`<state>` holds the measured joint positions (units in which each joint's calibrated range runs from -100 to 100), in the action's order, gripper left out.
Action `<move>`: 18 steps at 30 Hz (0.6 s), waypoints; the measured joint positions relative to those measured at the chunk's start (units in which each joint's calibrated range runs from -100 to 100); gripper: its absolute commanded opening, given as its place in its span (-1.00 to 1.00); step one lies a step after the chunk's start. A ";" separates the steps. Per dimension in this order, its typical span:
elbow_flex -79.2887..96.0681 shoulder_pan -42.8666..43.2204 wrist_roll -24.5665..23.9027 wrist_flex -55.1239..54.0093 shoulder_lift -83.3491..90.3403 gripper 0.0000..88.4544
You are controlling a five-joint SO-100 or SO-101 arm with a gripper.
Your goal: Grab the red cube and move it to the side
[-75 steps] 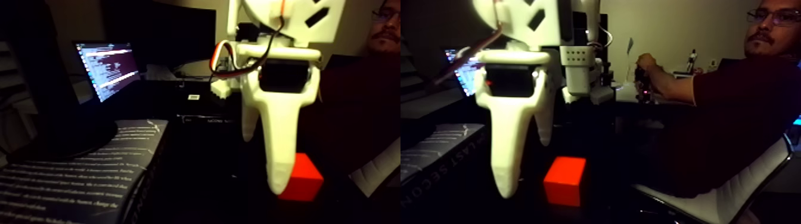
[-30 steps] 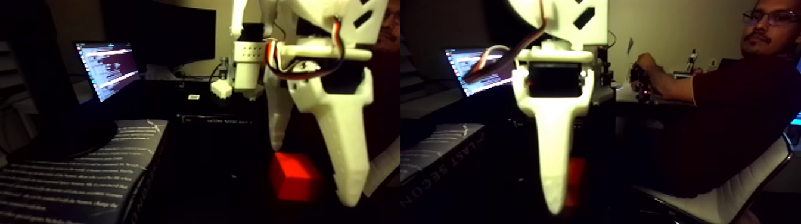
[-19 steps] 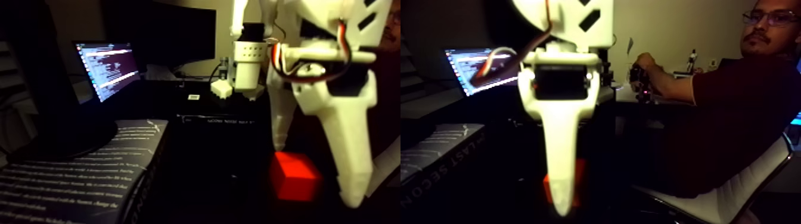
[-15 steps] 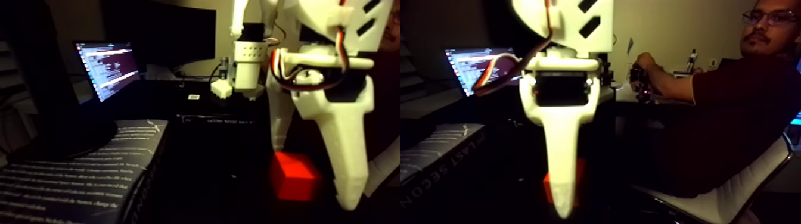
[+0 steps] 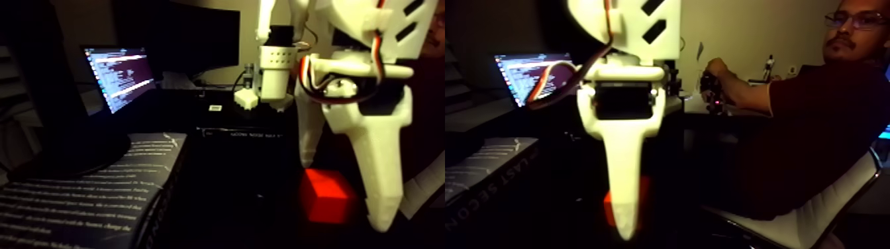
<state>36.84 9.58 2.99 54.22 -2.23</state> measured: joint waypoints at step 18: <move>-4.72 -1.00 0.00 2.86 -4.88 -0.10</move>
<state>32.12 8.57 2.99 57.08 -7.11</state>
